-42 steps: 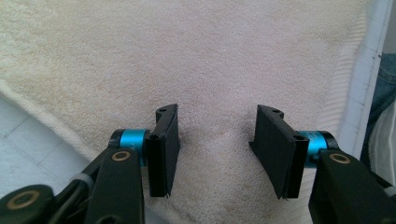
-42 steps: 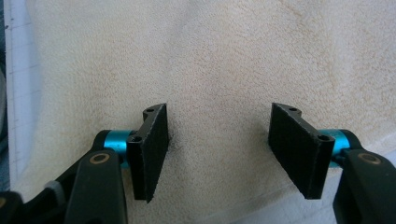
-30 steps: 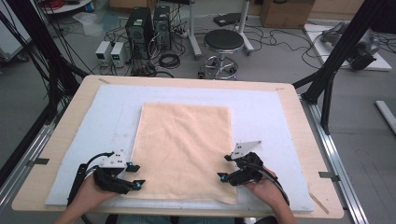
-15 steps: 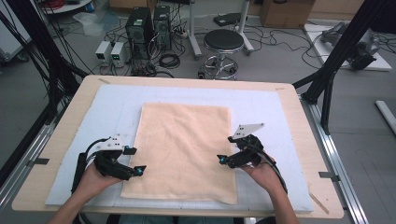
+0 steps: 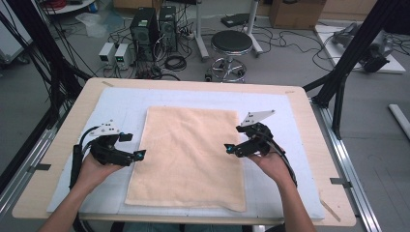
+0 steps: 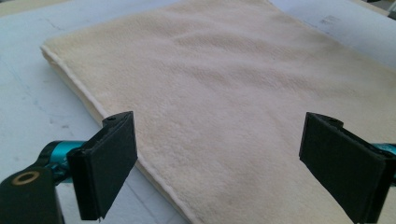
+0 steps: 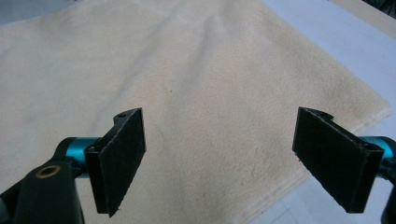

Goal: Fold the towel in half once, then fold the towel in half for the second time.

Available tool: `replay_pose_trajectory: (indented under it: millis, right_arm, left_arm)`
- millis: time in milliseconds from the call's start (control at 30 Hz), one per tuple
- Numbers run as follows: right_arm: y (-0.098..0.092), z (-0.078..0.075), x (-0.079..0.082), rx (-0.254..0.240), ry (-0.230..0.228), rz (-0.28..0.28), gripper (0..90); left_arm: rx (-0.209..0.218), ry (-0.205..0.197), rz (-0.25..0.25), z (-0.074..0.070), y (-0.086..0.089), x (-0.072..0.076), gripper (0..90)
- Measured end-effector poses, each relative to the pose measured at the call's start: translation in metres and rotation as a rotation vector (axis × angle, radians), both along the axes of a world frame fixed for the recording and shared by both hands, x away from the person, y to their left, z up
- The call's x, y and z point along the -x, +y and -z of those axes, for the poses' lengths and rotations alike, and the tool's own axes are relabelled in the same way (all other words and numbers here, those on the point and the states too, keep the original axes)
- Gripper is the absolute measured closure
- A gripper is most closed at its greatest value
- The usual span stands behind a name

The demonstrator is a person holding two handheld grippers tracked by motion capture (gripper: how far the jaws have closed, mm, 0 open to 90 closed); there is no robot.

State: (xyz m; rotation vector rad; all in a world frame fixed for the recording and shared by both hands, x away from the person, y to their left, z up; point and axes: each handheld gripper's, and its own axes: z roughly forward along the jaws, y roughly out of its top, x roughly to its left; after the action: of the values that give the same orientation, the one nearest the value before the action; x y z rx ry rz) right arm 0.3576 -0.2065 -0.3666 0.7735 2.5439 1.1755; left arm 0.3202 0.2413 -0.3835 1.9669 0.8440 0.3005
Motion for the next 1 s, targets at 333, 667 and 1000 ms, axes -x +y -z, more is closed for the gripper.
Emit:
replay_pose_trajectory:
  millis: [333, 667, 1000]
  right_arm:
    - [0.003, 0.000, -0.014, 0.008, 0.001, 0.001, 17.0]
    - [0.002, -0.006, -0.024, -0.002, 0.006, 0.005, 17.0]
    - [-0.006, -0.006, -0.040, 0.022, 0.036, 0.031, 17.0]
  left_arm:
    - [-0.047, 0.025, 0.027, -0.014, -0.010, -0.020, 13.8]
    - [-0.029, 0.013, 0.032, -0.029, -0.016, -0.040, 13.8]
    - [-0.025, 0.048, 0.002, -0.029, -0.014, -0.061, 19.5]
